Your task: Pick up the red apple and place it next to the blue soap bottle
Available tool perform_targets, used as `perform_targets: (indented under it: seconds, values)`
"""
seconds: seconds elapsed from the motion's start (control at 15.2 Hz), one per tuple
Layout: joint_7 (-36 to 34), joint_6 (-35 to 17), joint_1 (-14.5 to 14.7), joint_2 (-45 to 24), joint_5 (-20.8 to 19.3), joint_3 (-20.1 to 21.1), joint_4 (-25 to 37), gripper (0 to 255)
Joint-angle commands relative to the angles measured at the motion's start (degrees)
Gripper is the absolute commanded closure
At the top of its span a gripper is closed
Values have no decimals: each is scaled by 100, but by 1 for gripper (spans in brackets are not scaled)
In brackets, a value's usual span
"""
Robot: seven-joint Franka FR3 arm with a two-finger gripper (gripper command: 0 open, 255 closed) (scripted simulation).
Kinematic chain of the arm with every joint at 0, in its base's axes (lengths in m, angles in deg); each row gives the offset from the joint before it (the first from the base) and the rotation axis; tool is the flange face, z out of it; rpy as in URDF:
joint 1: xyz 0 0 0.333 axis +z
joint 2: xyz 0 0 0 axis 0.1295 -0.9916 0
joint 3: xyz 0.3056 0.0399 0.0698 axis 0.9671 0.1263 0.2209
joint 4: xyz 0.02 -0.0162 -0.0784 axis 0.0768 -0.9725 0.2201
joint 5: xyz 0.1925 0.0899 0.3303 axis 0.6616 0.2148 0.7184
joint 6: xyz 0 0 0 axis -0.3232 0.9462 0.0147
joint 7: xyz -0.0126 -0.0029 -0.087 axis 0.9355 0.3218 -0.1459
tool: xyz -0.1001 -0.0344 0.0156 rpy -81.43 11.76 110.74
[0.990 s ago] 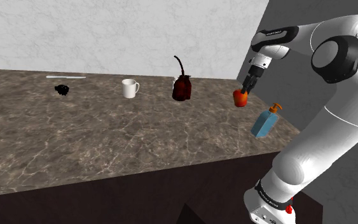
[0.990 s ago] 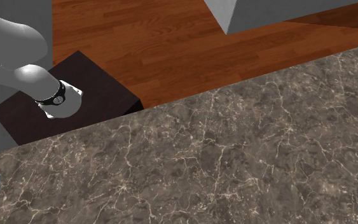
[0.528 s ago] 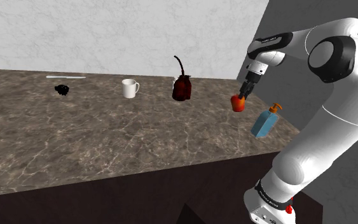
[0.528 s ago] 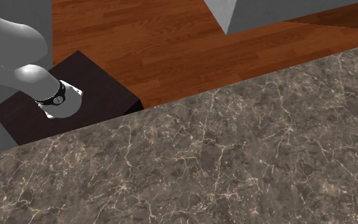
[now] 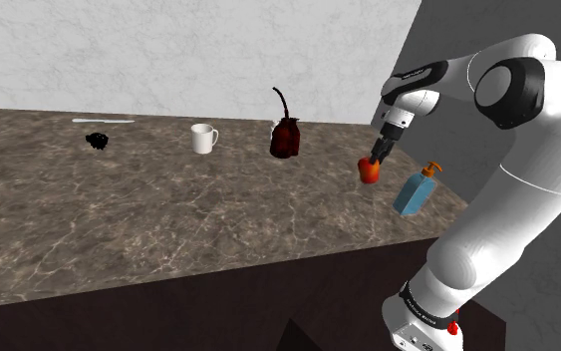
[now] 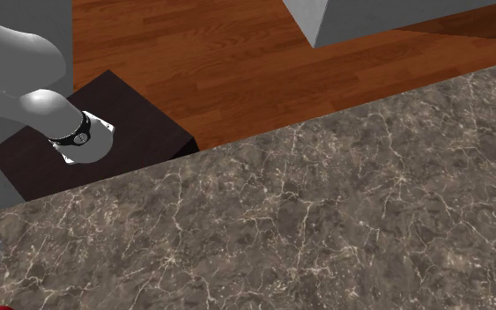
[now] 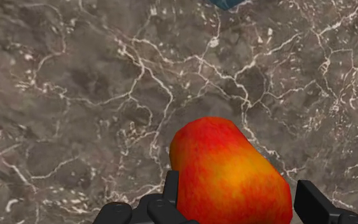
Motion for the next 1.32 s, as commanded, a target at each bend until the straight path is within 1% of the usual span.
perform_targets:
  seconds: [0.0, 0.13, 0.59, 0.66, 0.99, 1.25]
  values:
    - [55, -138, -8, -71, 44, 0, -81, 255]
    - [96, -244, -12, -133, 83, 4, -139, 255]
    - [96, -244, -12, -133, 83, 4, -139, 255]
    - [96, -244, -12, -133, 83, 4, -139, 0]
    - [96, -244, -12, -133, 83, 4, -139, 0]
    - [28, 467, -71, -55, -27, -56, 505, 0]
